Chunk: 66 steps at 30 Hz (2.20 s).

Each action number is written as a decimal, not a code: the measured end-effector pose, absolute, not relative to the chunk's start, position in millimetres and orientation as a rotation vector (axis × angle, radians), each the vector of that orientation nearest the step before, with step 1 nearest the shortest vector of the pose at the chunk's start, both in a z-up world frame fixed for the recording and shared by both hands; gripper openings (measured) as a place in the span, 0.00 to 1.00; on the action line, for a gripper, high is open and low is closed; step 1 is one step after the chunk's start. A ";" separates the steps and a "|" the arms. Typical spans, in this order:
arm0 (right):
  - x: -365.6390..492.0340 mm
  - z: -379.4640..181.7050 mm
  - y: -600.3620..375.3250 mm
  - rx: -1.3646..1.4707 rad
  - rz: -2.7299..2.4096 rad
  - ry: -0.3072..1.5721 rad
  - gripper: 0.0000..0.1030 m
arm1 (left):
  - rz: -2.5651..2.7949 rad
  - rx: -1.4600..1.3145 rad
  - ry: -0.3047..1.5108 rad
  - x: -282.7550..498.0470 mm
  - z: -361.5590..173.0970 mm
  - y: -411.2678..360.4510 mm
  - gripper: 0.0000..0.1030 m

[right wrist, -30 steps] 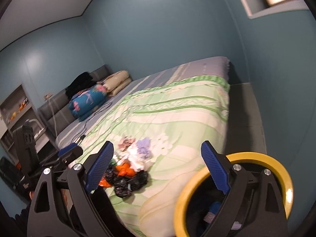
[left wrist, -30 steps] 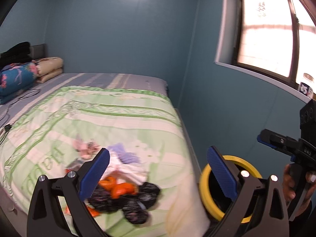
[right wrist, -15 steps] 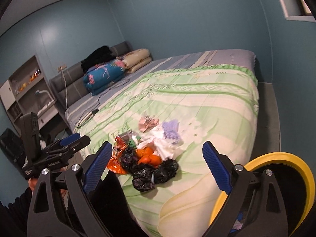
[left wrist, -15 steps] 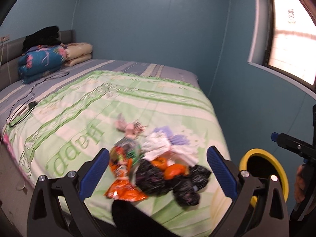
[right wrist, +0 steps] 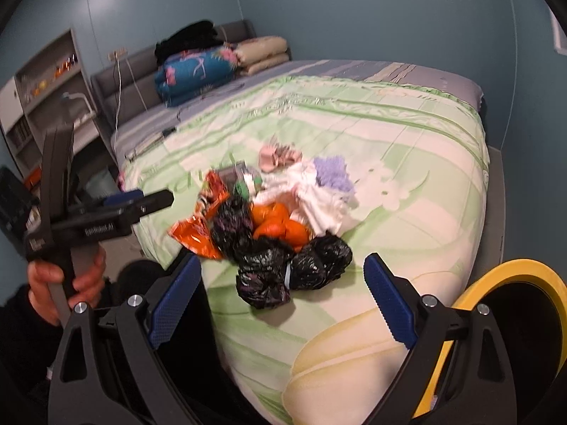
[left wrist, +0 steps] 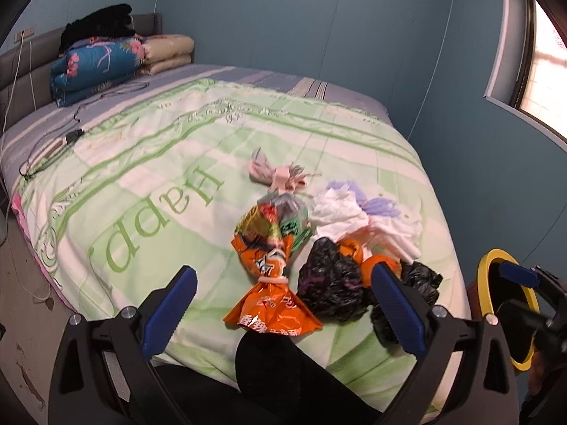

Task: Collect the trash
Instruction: 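Grasp the orange wrapper with the left tool while the right tool grasps black bags, then lift the orange wrapper with the left tool while the right tool lifts the black bag toward the bin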

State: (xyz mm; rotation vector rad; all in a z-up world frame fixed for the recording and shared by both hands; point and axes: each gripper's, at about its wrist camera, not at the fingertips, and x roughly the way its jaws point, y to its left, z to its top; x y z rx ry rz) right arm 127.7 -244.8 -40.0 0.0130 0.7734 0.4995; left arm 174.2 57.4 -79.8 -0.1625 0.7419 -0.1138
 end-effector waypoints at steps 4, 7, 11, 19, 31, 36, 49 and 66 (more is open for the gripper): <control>134.4 -57.4 -229.9 -0.031 0.503 0.809 0.86 | -0.117 -0.180 0.772 182.3 -92.9 58.9 0.92; 139.4 -69.2 -221.3 -0.044 0.515 0.839 0.86 | -0.106 -0.219 0.785 187.8 -101.7 65.2 0.92; 143.8 -79.0 -212.5 -0.066 0.515 0.856 0.86 | -0.112 -0.245 0.803 195.6 -108.7 70.4 0.92; 157.4 -97.0 -199.7 -0.108 0.497 0.891 0.82 | -0.141 -0.245 0.834 207.1 -123.6 71.5 0.90; 179.7 -116.3 -188.5 -0.129 0.479 0.938 0.71 | -0.187 -0.255 0.900 221.8 -146.6 71.4 0.49; 182.0 -118.7 -188.1 -0.122 0.476 0.944 0.66 | -0.198 -0.256 0.898 221.4 -149.2 72.6 0.38; 178.0 -108.1 -195.7 -0.083 0.506 0.955 0.22 | -0.214 -0.259 0.846 206.0 -132.0 74.7 0.31; 163.6 -83.3 -215.0 0.009 0.532 0.945 0.13 | -0.184 -0.274 0.753 168.8 -94.2 93.9 0.31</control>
